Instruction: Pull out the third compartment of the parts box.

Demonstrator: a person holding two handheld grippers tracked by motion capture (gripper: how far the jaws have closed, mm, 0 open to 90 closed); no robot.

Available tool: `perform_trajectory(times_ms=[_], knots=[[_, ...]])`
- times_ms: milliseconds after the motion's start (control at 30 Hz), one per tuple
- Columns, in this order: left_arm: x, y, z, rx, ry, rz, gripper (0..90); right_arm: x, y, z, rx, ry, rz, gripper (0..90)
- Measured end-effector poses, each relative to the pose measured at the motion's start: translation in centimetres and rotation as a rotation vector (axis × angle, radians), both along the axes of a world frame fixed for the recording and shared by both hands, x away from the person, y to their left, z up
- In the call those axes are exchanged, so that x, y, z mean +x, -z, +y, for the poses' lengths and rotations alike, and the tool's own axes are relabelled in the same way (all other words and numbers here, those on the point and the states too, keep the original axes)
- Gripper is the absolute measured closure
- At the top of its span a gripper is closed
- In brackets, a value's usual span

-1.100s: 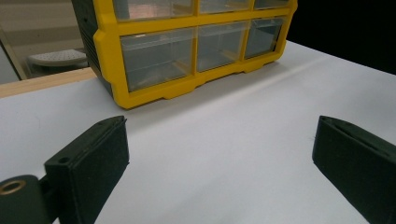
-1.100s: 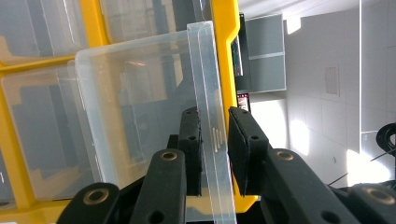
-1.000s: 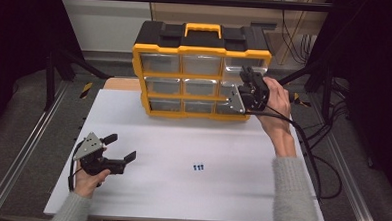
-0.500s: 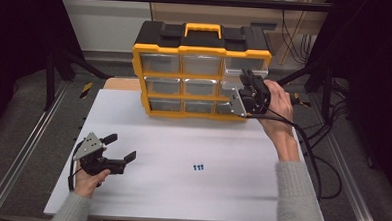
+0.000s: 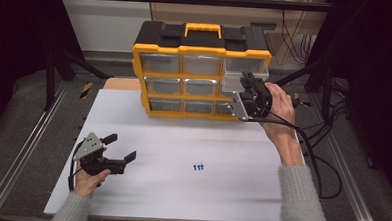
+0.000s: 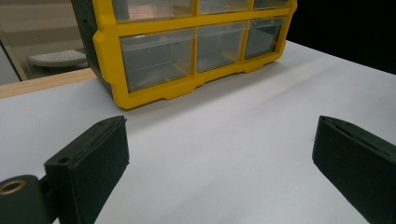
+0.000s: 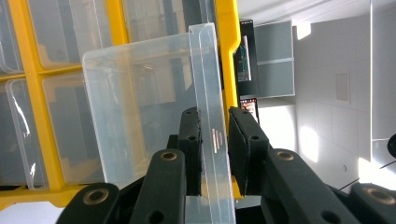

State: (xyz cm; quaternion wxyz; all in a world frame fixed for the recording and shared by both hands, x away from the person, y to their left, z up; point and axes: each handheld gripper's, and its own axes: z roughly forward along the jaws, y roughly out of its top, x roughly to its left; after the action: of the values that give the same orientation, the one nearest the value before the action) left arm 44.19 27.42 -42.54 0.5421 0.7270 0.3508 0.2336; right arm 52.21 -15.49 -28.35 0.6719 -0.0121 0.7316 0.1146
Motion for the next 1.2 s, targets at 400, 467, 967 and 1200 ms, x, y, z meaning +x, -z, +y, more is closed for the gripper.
perform_trajectory(times_ms=[400,467,967,1200], knots=[[0.0,0.0,0.0,0.001,-0.001,0.000,3.1,-0.9,-0.1,-0.1,-0.003,-0.015,0.005,75.6],[0.0,0.0,0.0,0.001,0.000,-0.001,3.1,-1.1,-0.1,-0.1,-0.004,-0.012,0.008,75.6],[0.0,0.0,-0.1,0.002,0.000,-0.001,3.1,-1.7,-0.1,-0.2,-0.011,-0.024,0.014,75.4],[0.0,0.0,-0.1,0.002,0.000,-0.001,3.1,-1.8,-0.1,-0.2,-0.010,-0.023,0.019,75.3]])
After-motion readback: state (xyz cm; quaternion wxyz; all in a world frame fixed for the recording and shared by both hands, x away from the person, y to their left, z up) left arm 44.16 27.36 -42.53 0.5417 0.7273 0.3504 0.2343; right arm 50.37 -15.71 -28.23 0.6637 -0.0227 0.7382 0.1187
